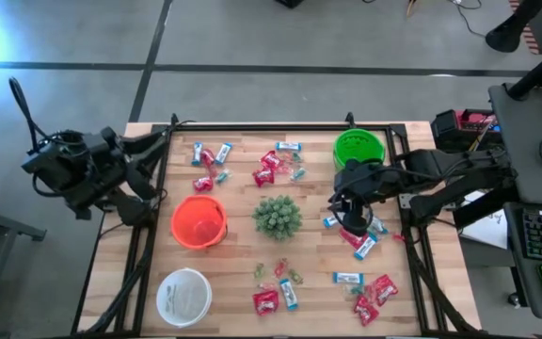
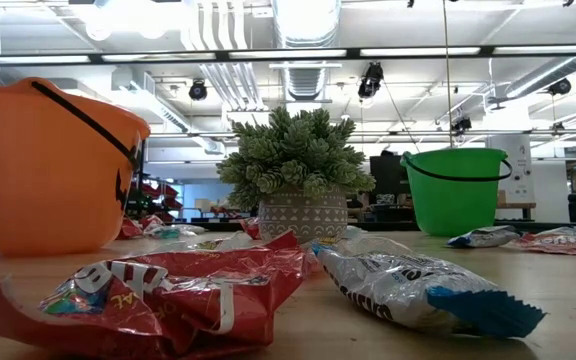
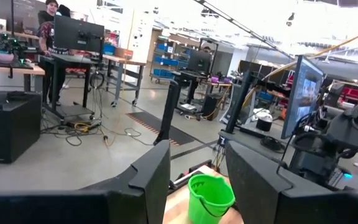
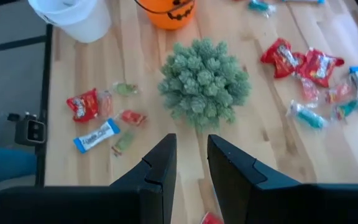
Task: Sort candy
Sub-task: Put the red candy into the green bucket
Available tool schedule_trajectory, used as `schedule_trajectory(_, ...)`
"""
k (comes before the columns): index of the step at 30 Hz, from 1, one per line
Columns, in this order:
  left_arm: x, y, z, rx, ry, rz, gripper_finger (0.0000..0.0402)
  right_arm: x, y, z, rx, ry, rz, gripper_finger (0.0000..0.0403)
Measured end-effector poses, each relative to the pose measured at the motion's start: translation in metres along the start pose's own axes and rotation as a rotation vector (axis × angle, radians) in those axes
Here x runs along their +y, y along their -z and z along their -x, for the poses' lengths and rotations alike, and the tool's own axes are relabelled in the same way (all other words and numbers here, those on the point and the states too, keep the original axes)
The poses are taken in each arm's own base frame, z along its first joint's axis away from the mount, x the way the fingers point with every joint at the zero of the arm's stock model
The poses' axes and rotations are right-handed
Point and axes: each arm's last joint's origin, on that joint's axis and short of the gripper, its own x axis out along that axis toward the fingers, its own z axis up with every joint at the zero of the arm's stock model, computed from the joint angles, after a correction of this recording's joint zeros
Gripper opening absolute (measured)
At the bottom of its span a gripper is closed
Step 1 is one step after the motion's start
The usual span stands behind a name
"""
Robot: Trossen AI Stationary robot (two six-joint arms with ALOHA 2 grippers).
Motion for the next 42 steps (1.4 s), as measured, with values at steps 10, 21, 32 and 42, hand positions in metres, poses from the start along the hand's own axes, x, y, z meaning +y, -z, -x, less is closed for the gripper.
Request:
schedule_trajectory(10, -0.008, 0.004, -0.001, 0.002, 0.000, -0.046, 0.0139, 0.000, -0.001, 0.000, -0.018, 0.024, 0.022, 0.0084)
schedule_trajectory(21, -0.016, 0.009, -0.001, 0.004, 0.001, -0.056, 0.0139, 0.001, -0.005, 0.000, -0.055, 0.010, 0.019, 0.0084)
schedule_trajectory(32, -0.016, 0.009, -0.001, 0.004, 0.001, -0.039, 0.0139, 0.002, -0.006, -0.001, -0.071, 0.004, 0.031, 0.0084)
schedule_trajectory(42, -0.016, 0.009, -0.001, 0.004, 0.002, -0.038, 0.0139, 0.003, -0.007, -0.018, -0.008, 0.021, 0.092, 0.0084)
